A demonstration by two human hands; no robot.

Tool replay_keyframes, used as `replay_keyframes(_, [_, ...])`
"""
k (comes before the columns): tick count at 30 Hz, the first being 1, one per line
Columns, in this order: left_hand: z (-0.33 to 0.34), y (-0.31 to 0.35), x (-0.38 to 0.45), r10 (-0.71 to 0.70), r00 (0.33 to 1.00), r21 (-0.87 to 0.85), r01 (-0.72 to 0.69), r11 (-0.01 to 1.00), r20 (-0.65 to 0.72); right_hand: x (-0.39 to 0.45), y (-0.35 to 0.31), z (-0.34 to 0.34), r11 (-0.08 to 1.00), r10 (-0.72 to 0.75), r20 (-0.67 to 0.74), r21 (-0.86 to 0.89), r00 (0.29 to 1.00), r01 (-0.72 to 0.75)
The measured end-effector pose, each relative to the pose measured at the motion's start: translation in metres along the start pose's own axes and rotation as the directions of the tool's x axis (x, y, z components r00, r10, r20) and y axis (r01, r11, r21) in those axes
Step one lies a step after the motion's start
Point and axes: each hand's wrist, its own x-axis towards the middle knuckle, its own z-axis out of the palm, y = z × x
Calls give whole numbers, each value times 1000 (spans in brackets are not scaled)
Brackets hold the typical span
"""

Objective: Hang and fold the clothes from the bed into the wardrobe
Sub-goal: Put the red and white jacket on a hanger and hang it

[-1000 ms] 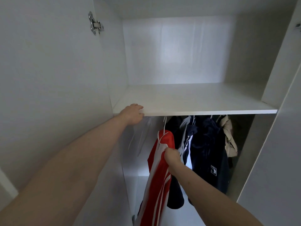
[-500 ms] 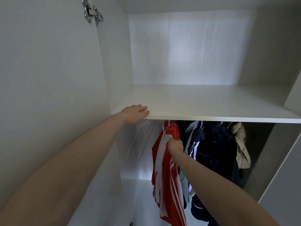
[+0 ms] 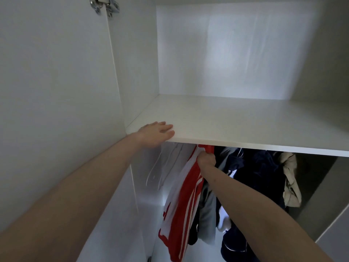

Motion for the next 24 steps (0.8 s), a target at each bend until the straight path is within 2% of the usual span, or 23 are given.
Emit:
replay_keyframes(5, [-1,1,-1,-2,1000,-4,2,1000,-7,7,13,2,997,-15,-16,-76,1000,14])
replay_keyframes(10, [-1,3,-3,-12,1000,-1,12,1000,-12,9,37,-1,979,31,35,-203,999,-23])
replay_keyframes(14, [-2,5,-4,-22,1000,-3,22,1000,-11,5,50,-11,938,-55,64,-339,996,73])
replay_keyframes(20, [-4,8,-8,-38,999,-3,38,999,1,-1,60,-45,803,-242,175,-515,954,298])
replay_keyframes(24, [-3,7,-8,-45,999,-18,45,999,-13,-1,69,-60,748,-269,204,-571,941,338])
